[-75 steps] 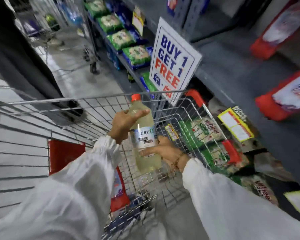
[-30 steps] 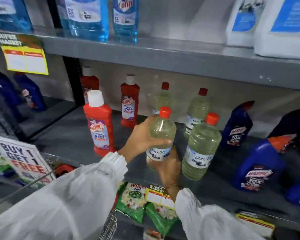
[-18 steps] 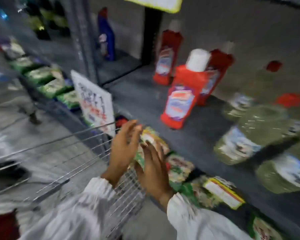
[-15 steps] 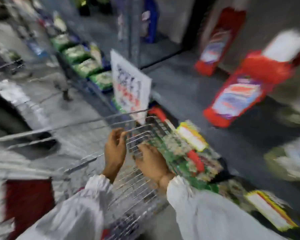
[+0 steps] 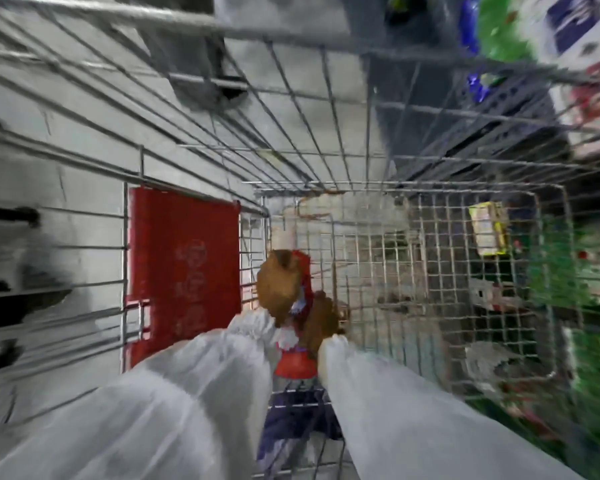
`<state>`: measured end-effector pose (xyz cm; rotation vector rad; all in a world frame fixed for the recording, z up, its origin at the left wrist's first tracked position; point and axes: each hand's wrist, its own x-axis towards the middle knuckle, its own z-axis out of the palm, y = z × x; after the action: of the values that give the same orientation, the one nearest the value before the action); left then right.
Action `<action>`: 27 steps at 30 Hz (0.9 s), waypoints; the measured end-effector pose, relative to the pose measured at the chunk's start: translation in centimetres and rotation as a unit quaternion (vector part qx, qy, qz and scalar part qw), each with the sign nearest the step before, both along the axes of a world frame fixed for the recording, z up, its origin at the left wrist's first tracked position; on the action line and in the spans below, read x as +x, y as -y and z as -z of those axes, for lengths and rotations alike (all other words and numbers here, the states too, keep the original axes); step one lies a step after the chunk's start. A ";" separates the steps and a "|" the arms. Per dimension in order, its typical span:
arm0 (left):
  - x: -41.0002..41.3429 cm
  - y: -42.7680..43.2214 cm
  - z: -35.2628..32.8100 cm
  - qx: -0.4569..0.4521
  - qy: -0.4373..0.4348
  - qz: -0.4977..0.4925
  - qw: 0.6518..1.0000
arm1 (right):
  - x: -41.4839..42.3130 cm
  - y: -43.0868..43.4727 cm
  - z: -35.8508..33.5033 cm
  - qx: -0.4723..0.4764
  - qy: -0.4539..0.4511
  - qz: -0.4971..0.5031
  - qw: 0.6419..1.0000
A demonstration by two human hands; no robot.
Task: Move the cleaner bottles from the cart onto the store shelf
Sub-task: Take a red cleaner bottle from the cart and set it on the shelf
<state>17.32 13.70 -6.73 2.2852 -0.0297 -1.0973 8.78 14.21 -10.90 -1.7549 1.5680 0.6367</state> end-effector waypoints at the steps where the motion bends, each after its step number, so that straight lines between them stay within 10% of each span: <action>1: 0.1 0.1 0.1 0.000 0.003 0.003 1.000 | 0.3 0.2 -0.2 0.045 0.026 0.012 0.999; 14: 1.0 4.0 -6.8 -0.176 -0.227 -0.112 0.951 | -3.9 7.8 -11.5 0.261 0.333 0.218 0.879; 27: -5.3 12.2 -30.0 -0.406 -0.237 0.024 0.882 | -11.4 13.7 -32.1 0.095 0.546 0.086 0.828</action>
<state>12.05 1.49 23.26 1.2470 -0.2947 -1.3210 -2.60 0.46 21.16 -1.3560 0.7725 -0.3073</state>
